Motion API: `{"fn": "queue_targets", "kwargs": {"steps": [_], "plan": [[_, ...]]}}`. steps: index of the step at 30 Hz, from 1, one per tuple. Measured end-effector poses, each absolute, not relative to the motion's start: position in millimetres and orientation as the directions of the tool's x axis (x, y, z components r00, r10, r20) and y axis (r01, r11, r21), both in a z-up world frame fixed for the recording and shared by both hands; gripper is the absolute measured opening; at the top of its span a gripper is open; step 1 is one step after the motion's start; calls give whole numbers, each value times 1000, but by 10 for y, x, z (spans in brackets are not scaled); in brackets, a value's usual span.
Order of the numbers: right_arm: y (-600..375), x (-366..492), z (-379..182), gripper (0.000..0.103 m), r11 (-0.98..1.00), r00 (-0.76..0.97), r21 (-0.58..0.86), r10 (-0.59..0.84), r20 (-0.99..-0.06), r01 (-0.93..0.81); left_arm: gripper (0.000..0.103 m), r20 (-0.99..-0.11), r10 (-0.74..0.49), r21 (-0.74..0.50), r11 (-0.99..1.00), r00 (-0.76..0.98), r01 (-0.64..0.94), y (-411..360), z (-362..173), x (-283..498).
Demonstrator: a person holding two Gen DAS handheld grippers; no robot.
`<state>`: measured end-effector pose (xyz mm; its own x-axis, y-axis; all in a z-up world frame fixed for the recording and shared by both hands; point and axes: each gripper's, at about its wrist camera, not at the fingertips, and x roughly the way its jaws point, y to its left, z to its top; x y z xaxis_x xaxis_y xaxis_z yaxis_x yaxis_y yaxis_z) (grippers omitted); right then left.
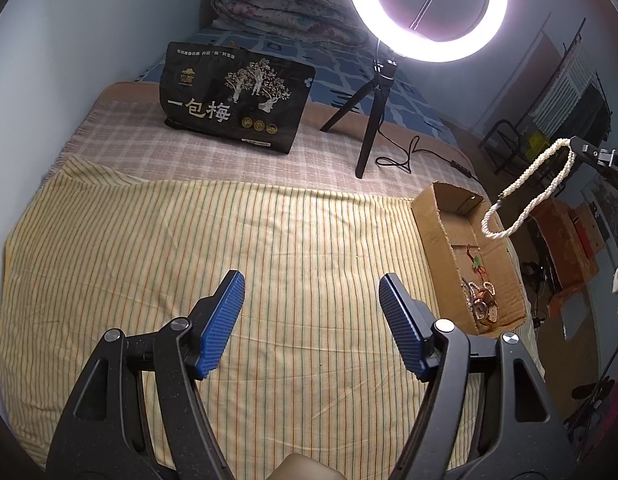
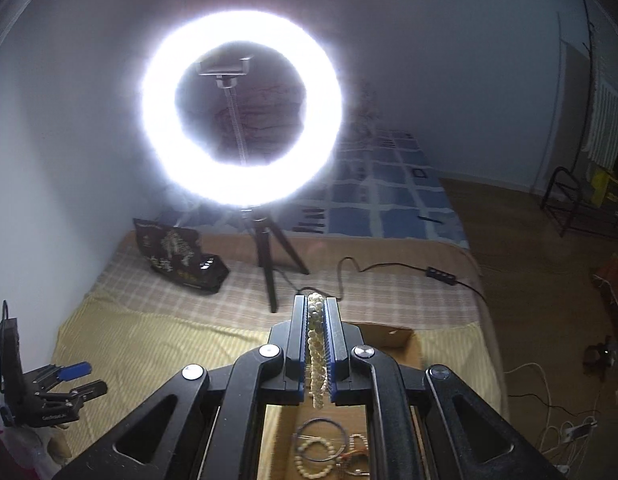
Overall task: Organize jewelry
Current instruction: 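Lift the pearl necklace with right tool and carry it over the box, then lower the pearl necklace into the box and open right tool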
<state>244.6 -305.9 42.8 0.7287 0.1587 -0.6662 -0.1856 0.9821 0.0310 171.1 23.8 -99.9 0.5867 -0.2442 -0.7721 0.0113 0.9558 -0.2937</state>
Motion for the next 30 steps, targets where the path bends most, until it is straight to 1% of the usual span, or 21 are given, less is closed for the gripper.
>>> {"fn": "queue_targets", "kwargs": {"steps": [8, 10, 14, 23, 30], "plan": [[-3446, 2606, 204, 5, 994, 700, 25, 94, -708, -108, 72, -780, -249, -281, 959, 574, 34, 122, -1045, 1715], [-3504, 2628, 135, 0, 995, 692, 31, 89, -716, -96, 72, -782, -248, -277, 960, 572, 37, 97, -1055, 1714], [-3578, 2666, 32, 0, 996, 682, 37, 82, -727, -80, 72, -782, -245, -268, 962, 574, 44, 71, -1051, 1701], [-3475, 2631, -178, 0, 994, 646, 36, 97, -757, -107, 72, -778, -240, -251, 966, 581, 63, 39, -1022, 1662], [-3364, 2522, -224, 0, 991, 635, 45, 117, -764, -128, 72, -763, -229, -224, 971, 604, 86, 11, -939, 1581]]}}
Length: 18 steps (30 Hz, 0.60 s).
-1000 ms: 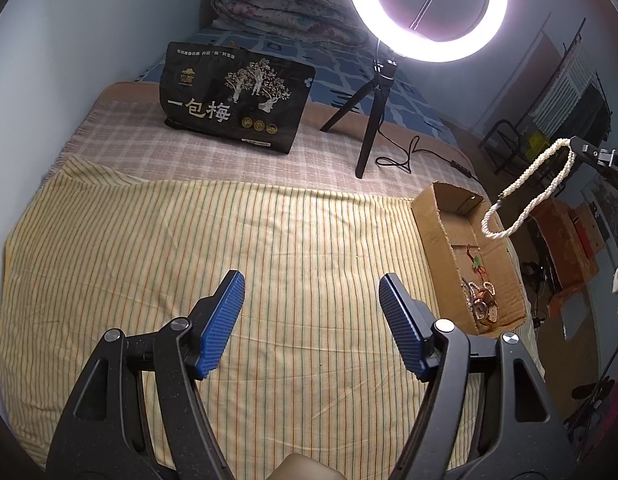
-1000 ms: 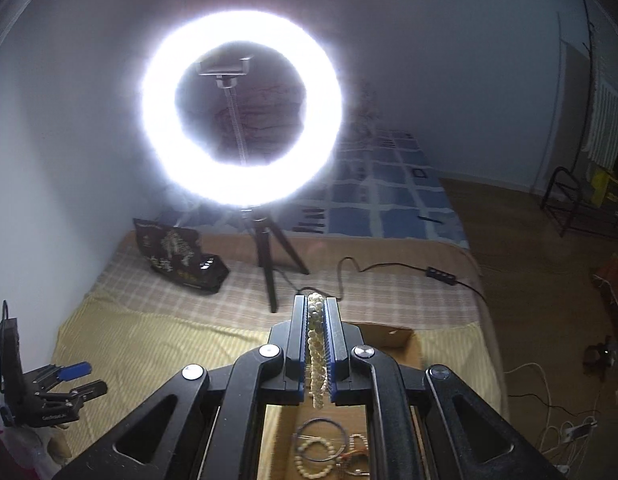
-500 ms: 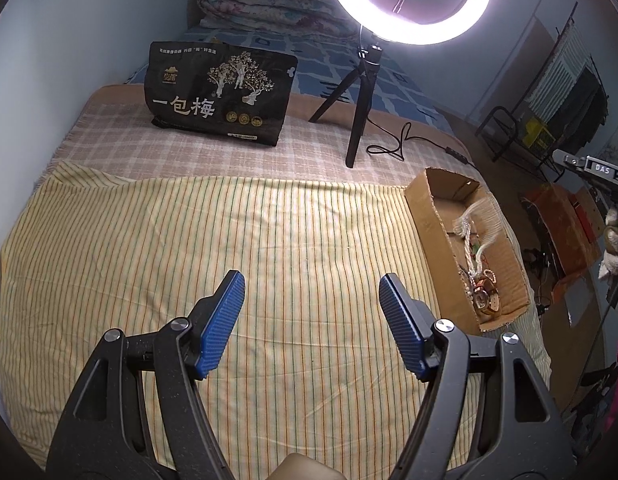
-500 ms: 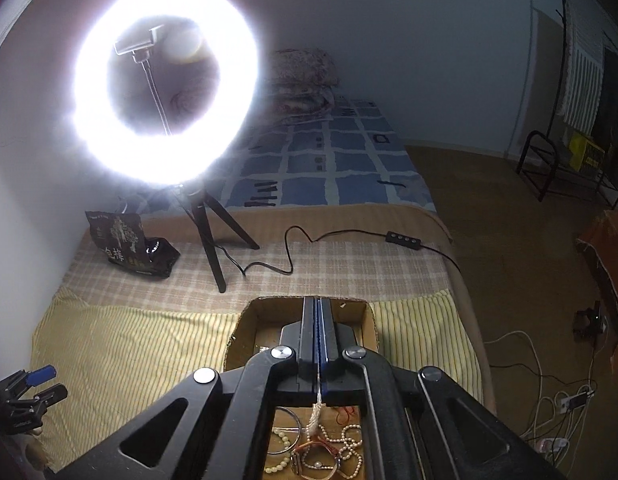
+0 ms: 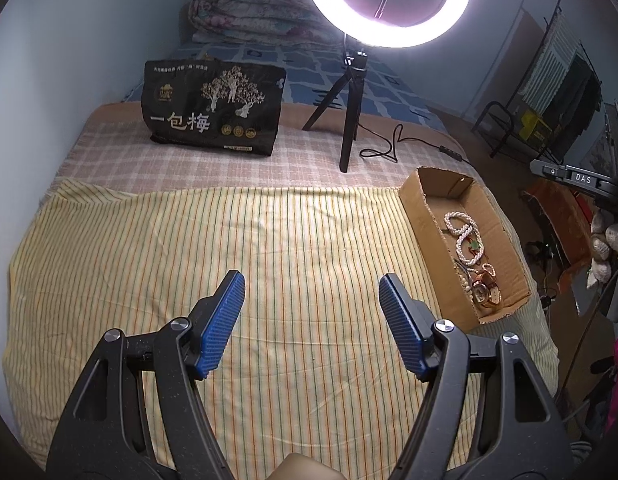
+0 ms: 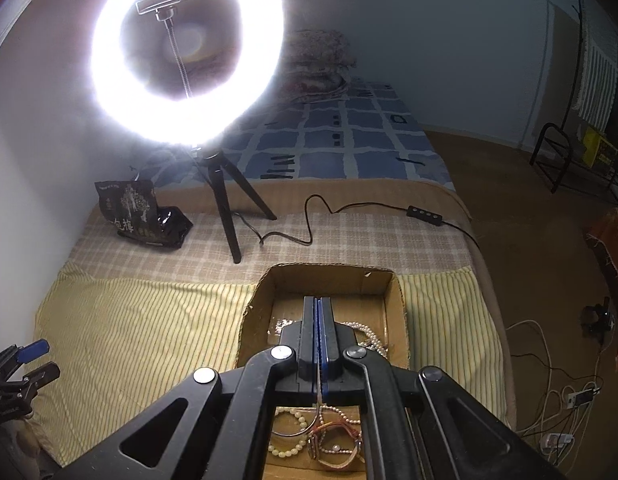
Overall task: Organize jewelry
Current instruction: 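Lower the pearl necklace into the box and open right tool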
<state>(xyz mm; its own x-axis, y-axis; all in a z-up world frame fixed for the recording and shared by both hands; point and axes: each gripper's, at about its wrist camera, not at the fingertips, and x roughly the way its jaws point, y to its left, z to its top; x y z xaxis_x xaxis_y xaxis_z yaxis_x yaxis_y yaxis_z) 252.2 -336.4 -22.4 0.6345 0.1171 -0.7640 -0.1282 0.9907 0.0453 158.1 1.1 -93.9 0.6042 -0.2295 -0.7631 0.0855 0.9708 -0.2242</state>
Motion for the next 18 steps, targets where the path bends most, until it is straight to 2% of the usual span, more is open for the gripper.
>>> {"fn": "queue_targets", "kwargs": {"steps": [14, 18], "plan": [[-3205, 2007, -31, 0, 987, 668, 61, 144, -730, -146, 72, -720, -245, -211, 969, 649, 132, -101, -727, 1392], [-3125, 1805, -34, 9, 987, 683, 60, 147, -715, -149, 72, -712, -244, -189, 970, 658, 155, -157, -690, 1313]]}}
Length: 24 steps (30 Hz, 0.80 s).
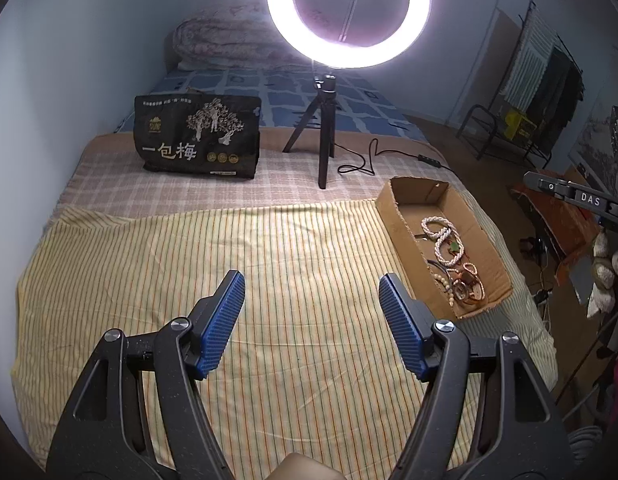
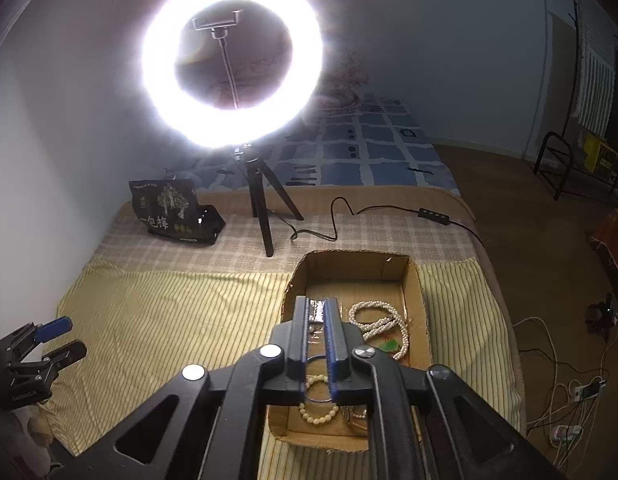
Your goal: Organize jewelry
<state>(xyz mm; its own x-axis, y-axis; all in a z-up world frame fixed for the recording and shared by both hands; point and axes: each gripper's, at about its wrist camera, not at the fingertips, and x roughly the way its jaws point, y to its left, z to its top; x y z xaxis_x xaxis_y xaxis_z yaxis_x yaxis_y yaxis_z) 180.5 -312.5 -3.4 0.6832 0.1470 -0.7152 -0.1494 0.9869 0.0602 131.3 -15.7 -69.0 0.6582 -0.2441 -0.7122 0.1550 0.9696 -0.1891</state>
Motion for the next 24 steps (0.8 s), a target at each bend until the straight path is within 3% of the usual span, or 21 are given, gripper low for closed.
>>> {"fn": "queue_targets", "kwargs": {"steps": [14, 15, 19, 24], "plan": [[-2894, 1207, -305, 29, 988, 717, 100, 155, -680, -118, 72, -685, -248, -162, 969, 685, 188, -346, -602, 1100], [-2874, 1182, -310, 33, 989, 718, 90, 145, -681, -114, 72, -684, -247, -160, 969, 686, 190, -365, -596, 1082], [-2786, 1067, -310, 65, 993, 733, 52, 113, -670, -105, 72, -677, -247, -152, 969, 693, 197, -418, -564, 1018], [-2726, 943, -284, 83, 997, 755, 24, 75, -652, -79, 72, -667, -241, -145, 970, 705, 195, -436, -504, 928]]}}
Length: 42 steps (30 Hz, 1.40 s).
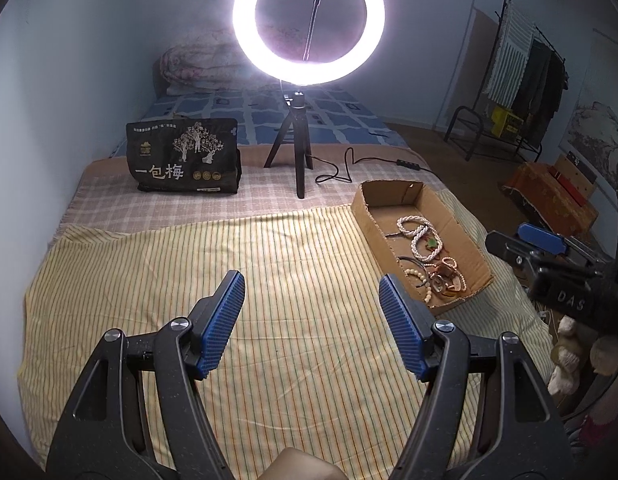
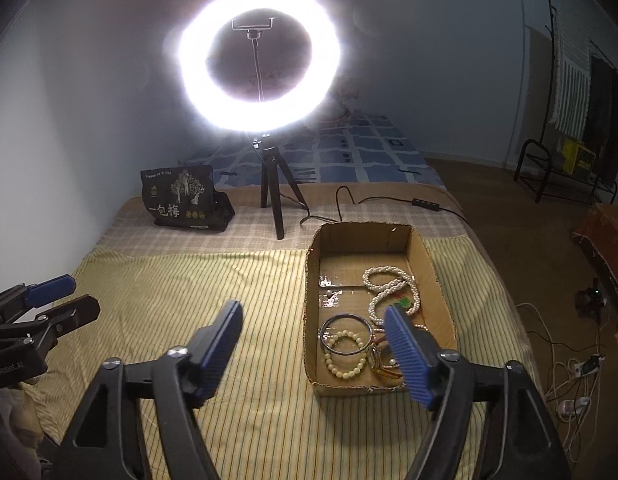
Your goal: Organize jewelry
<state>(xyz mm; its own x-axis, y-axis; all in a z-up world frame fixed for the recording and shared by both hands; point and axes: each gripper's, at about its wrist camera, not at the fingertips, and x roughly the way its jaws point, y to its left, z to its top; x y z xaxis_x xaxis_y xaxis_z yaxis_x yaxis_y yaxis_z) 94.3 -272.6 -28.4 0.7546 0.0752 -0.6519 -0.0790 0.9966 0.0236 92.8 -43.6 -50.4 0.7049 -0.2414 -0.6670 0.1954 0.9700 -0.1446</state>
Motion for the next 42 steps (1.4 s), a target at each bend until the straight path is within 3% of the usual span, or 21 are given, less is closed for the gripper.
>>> {"fn": "queue_targets", "kwargs": {"steps": [10, 11, 14, 22, 24, 42], "plan": [[-2676, 744, -286, 103, 1000, 795, -10, 12, -606, -23, 72, -637, -205, -82, 976, 743, 199, -452, -432, 764], [-2660, 721, -276, 103, 1000, 805, -19, 3, -593, -18, 72, -636, -204, -77, 976, 744, 202, -460, -430, 750], [-2592, 695, -265, 103, 998, 822, -61, -23, -569, -15, 91, -625, -204, -50, 974, 753, 222, -515, -431, 697], [-2652, 722, -307, 103, 1000, 809, -14, -11, -588, 4, 95, -602, -210, -6, 966, 771, 259, -643, -402, 587], [-2678, 717, -311, 103, 1000, 811, -8, -19, -585, 18, 102, -592, -209, 0, 966, 778, 260, -662, -392, 567], [-2750, 661, -299, 103, 995, 843, -28, -94, -530, 94, 103, -579, -206, 13, 965, 789, 261, -689, -405, 548]]}}
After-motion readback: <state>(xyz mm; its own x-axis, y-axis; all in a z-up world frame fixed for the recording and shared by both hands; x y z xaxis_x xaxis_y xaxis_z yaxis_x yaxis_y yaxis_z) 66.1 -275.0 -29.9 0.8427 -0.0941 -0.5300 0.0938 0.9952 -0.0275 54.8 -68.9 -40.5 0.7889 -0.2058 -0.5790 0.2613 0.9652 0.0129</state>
